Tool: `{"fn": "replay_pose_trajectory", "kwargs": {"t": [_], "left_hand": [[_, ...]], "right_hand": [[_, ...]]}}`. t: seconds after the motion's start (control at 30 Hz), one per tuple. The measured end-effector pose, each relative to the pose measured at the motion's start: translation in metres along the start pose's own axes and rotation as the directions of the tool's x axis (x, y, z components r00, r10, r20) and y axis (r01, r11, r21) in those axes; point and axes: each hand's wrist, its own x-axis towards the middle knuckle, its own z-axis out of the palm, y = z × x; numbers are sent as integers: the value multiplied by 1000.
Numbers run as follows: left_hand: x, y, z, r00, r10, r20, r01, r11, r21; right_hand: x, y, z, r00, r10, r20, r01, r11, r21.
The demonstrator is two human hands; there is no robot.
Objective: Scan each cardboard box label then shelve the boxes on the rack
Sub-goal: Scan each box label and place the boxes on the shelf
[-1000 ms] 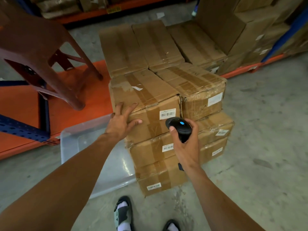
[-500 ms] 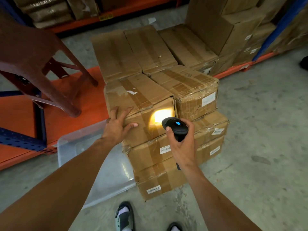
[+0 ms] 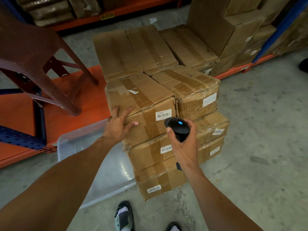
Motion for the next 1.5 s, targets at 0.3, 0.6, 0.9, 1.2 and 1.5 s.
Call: {"fn": "replay_pose_trajectory", "kwargs": {"t": [0.3,0.6,0.9,1.2,1.5], "left_hand": [[-18,-69,-51,998,15,-54,-26,978,-208],[-21,-151,-85,994,73,81,-53,972,-229],[-21,-150,-82,992,107,68,-79,941,-330],[-26,-140,-84,994,92,65,-64,936,-347],[-29,-145,-80,995,72,70,-37,911,-411]], "right_hand": [[1,26,3,997,61,-51,-70,978,-198],[58,28,55,990,126,62,-46,711,-701],[94,16,101,962,262,82,-33,408,-912],[87,15,100,950,297,97,-17,360,-933],[26,-21,119,999,-34,-21,23,909,-417]]}}
